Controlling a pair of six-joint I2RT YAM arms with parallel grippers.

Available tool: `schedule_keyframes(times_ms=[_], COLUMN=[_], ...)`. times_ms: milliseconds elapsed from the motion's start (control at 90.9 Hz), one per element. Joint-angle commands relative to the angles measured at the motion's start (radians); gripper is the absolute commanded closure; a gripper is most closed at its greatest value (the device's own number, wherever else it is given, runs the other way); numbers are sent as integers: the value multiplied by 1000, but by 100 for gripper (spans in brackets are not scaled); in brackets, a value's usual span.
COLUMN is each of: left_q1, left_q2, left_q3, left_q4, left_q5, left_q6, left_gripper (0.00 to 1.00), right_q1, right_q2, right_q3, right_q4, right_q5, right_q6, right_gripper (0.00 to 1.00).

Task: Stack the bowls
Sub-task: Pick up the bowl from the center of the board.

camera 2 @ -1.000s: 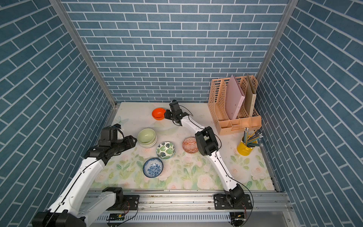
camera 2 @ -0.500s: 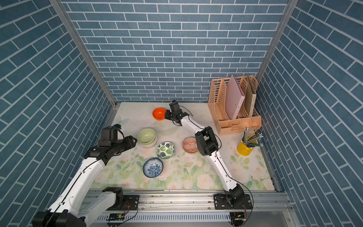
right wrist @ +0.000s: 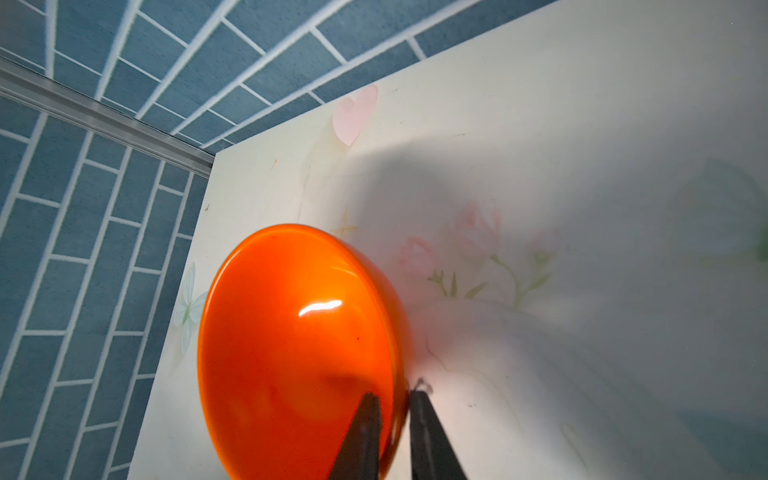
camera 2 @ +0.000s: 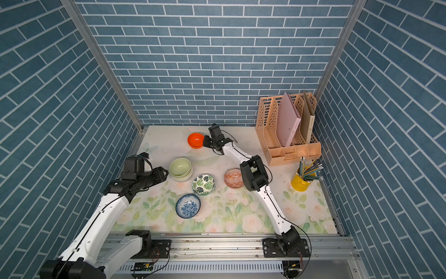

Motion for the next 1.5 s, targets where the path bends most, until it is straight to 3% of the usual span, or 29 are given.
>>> schedule_keyframes(times_ms=[0,671,968,1287,1485], left_q1=[3,3,3,3,2], left_q2=[7,9,1,1,54], left_q3=[-13,-13,-13,15,127], left_q4=[3,3,2,-1,-18], left_q5=[0,2,-2,-6,16], left_q6=[5,6,4,0,14], left_gripper=[43,43,43,43,42], right_q1=[-1,-4,-4,-5,-6], right_q2=[12,23,8,-133,-281], right_q3=[-10,-11,-17,-114,-227], right_q4=[-31,-54,-65,-18,-35], right_q5=[-17,-33,-28,-11,18], right_q6=[-10,-21,-39,-85,-138], right_gripper=[80,84,98,100,100])
